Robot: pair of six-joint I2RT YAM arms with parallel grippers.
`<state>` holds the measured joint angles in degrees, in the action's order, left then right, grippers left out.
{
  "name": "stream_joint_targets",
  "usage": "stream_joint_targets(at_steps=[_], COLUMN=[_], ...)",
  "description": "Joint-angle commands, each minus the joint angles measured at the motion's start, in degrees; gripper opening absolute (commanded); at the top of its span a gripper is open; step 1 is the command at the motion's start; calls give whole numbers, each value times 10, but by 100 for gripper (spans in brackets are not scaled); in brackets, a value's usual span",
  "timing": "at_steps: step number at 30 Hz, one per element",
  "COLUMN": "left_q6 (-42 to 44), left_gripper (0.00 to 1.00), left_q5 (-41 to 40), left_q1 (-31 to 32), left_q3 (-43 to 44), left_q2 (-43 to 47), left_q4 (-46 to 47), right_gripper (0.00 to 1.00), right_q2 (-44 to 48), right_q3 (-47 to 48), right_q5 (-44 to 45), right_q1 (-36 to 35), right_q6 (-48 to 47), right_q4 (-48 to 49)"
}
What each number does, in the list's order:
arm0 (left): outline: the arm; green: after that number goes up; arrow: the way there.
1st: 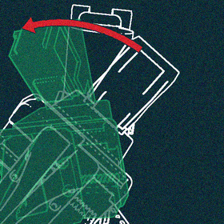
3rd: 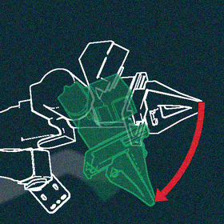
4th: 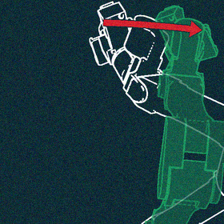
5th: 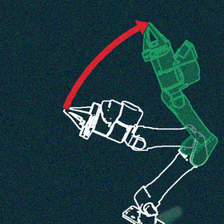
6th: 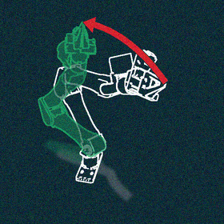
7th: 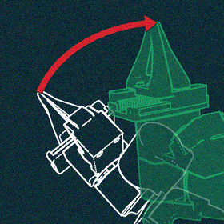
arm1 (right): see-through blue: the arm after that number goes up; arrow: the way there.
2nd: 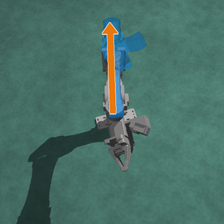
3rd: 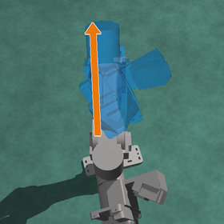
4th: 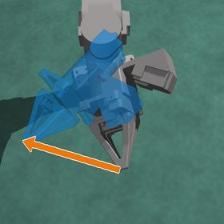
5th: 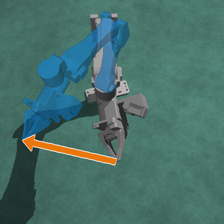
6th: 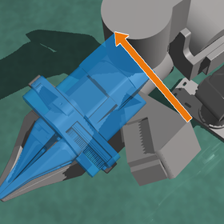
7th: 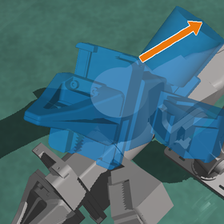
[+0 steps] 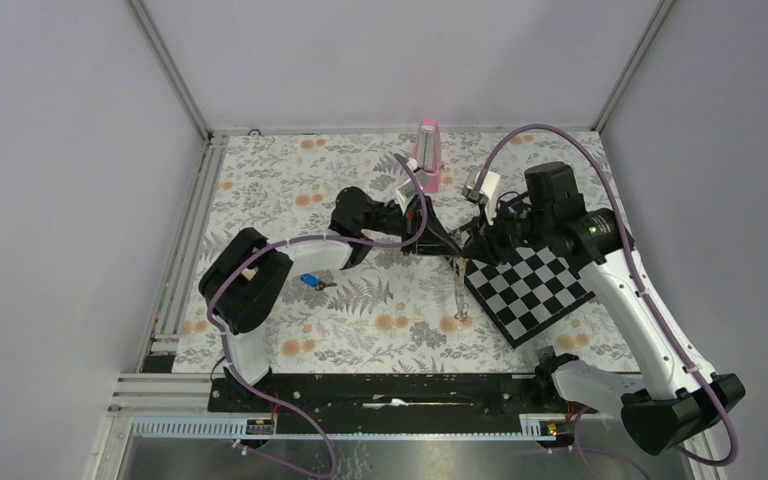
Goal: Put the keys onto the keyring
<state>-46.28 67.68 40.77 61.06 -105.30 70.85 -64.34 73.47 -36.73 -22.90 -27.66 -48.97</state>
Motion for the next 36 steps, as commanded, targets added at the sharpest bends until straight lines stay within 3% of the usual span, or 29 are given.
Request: stream_joint_targets(at_steps=[1,10,15,20,24,36], left_q6=[-13,7,81,168,173,157], left_gripper=[0,0,1,19,26,26], left_q5=[-16,-14,-10,-15,-14,-9], left_q1=[2,1,1,2,3,8], left_q3=[-6,-7,14,48,59,66], left_q2=[10,9,15,27,27,19], left_q4=[60,39,-61,-188,-204,-189], right_gripper=[30,0,0,0,0,0], right_q2=[19,23,5,-30,-39,-40], right_q3=[-16,-16,7,44,51,34], right_q5=[-50,-70,-50,-12,9,-4], right_q1=[12,16,15,11,1,-5], right_q6=[14,4,-19,-42,-43,-32], right_q4=[34,31,-3,-58,-68,-54])
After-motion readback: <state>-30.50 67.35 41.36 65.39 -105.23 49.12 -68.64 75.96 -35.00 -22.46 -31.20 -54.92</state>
